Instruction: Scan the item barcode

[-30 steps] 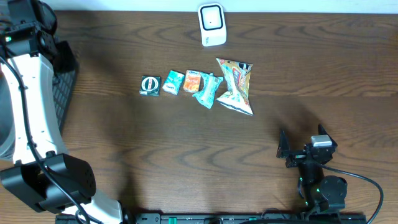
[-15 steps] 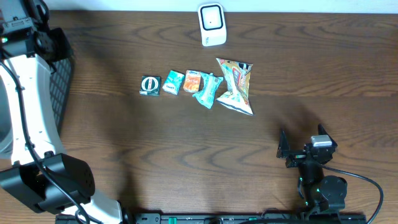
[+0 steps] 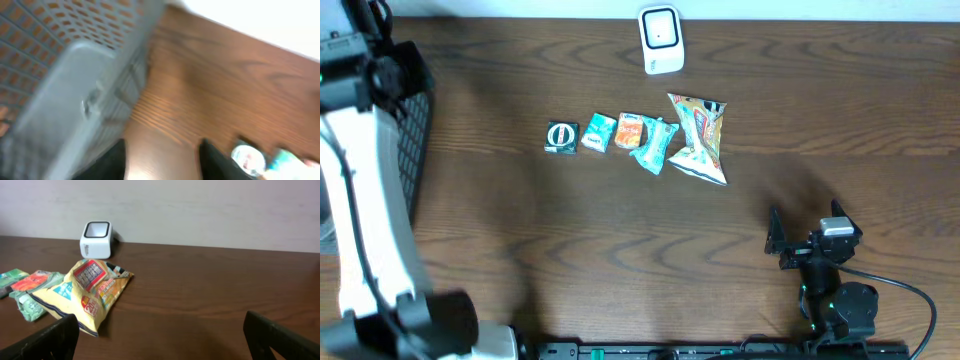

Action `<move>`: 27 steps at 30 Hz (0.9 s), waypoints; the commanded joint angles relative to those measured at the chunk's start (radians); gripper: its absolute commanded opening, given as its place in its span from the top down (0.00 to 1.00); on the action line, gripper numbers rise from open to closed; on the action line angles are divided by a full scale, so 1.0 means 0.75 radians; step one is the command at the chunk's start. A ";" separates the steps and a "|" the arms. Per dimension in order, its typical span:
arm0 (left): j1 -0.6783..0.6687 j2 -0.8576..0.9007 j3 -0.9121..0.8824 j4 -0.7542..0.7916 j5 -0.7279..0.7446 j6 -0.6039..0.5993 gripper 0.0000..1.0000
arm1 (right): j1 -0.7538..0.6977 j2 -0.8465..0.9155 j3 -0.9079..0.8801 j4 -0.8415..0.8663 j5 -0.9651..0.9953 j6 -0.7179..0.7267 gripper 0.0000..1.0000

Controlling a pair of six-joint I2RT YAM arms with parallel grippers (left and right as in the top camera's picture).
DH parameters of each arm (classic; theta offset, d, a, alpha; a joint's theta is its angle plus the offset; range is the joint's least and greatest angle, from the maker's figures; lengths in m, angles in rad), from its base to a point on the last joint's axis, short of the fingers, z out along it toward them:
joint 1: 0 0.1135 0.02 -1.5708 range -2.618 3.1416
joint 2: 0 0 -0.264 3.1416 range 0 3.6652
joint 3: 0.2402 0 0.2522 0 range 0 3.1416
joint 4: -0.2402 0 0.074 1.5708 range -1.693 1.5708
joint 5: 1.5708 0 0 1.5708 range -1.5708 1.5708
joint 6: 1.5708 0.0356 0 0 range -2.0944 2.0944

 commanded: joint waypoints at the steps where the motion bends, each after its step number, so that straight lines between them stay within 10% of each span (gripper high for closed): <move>1: -0.032 -0.141 0.016 -0.117 0.181 -0.059 0.32 | 0.008 -0.008 -0.002 -0.007 0.006 -0.009 0.01; 5: -0.040 -0.202 0.016 -0.391 0.327 -0.059 0.27 | 0.008 -0.008 -0.002 -0.007 0.006 -0.009 0.01; 8: -0.040 -0.199 0.013 -0.517 0.376 -0.060 0.01 | 0.008 -0.008 -0.002 -0.007 0.006 -0.009 0.01; 22: -0.045 -0.184 -0.496 -0.547 0.545 -0.060 0.02 | 0.008 -0.008 -0.002 0.025 0.007 -0.009 0.01; 27: -0.045 -0.184 -0.613 -0.534 0.559 -0.061 0.03 | 0.008 -0.008 -0.002 0.140 -0.781 0.615 0.01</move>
